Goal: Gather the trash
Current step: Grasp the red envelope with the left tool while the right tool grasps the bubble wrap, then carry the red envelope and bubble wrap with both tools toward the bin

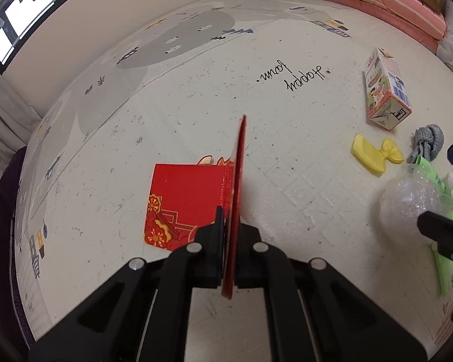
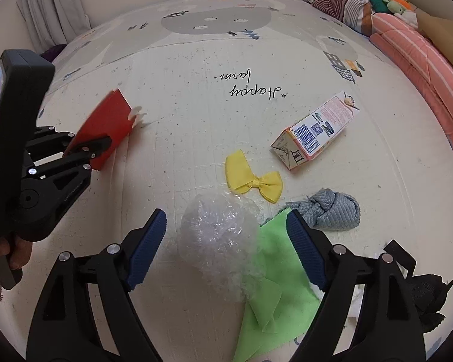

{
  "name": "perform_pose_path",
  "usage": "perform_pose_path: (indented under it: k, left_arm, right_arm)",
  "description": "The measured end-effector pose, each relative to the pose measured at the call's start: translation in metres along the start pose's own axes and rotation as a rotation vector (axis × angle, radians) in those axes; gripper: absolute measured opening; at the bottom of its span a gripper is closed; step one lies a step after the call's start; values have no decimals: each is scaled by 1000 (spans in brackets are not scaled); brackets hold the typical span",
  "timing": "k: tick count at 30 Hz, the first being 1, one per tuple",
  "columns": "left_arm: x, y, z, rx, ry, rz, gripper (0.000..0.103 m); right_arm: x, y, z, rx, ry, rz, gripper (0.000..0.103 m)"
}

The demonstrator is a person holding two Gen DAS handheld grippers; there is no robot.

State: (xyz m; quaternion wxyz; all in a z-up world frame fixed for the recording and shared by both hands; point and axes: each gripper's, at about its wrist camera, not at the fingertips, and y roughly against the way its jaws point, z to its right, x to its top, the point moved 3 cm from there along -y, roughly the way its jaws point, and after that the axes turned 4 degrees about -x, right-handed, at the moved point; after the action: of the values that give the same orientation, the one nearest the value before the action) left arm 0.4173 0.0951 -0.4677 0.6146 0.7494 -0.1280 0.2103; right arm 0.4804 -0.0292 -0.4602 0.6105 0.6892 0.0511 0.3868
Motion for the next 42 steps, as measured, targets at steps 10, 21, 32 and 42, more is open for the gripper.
perform_pose_path:
  k: [10, 21, 32, 42]
  left_arm:
    - [-3, 39, -4, -4, 29, 12, 4]
    - [-7, 126, -2, -59, 78, 31, 4]
    - [-20, 242, 25, -148, 24, 59, 4]
    - [-37, 332, 107, -295, -171, 106, 4]
  right_arm:
    - [-4, -11, -7, 7, 27, -39, 36]
    - [5, 80, -20, 44, 11, 26, 36]
    - [-32, 214, -2, 35, -141, 41, 36]
    - [-110, 324, 47, -93, -320, 65, 36]
